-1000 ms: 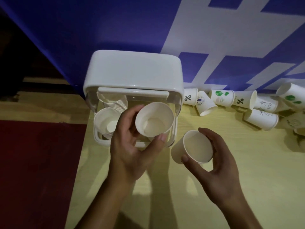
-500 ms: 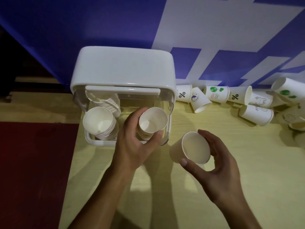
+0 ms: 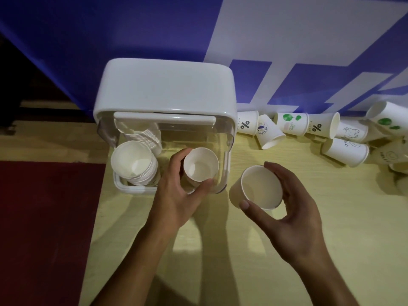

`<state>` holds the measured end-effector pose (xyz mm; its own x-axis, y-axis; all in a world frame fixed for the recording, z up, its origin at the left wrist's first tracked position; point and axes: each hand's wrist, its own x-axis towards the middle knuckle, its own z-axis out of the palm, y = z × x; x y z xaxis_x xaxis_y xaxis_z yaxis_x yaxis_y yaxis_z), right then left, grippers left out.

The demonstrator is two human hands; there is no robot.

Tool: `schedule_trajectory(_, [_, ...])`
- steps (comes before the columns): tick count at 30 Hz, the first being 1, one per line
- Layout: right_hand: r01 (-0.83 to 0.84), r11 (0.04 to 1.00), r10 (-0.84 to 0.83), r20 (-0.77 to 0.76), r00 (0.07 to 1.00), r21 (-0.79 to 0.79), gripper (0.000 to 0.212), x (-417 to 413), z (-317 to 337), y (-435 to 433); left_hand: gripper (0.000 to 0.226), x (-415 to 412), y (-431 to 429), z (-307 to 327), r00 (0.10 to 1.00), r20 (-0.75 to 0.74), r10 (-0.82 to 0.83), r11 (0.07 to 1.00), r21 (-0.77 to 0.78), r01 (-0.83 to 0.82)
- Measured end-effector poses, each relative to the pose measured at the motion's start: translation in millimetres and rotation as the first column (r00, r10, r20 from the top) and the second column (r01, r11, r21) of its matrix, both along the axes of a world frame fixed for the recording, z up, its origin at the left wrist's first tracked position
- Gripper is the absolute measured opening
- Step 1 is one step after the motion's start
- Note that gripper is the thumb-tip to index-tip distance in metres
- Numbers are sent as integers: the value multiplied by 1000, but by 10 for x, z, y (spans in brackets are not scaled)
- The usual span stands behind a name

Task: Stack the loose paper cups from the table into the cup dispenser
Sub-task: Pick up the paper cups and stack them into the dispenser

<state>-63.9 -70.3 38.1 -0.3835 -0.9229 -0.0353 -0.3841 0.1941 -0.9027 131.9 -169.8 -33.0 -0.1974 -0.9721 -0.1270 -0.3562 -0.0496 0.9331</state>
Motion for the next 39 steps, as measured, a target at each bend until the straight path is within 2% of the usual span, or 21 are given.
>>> schedule_trajectory(5, [-17,993,14,-28,1000,-116,75,153,121,-221,77,57,7,38,998,-68,-13,999,39,16])
schedule_trajectory(9, [-46,976,34,-57,998,-214,76,337,178,-472,60,75,39,316,955,-282,95,995,17,-94])
schedule_trajectory(13, [-97,969,81,-76,994,-229,80,494,73,-661,55,18,-1,546,928,-364,78,993,-50,-104])
schedule_trajectory(18, [-135,950,110,-102,989,-282,74,584,-52,-731,41,-25,-48,536,932,-351,87,993,-40,-108])
schedule_trajectory(26, [-147,927,75,-214,974,-345,72,593,-244,-723,39,4,-33,460,941,-320,110,994,29,-106])
schedule_trajectory(32, [-157,956,101,-223,970,-246,74,582,-423,-780,38,-3,-108,332,969,-211,131,991,41,-125])
schedule_trajectory(39, [-155,983,135,-180,974,-102,80,579,-536,-810,36,-35,-133,240,979,-154,137,988,94,-124])
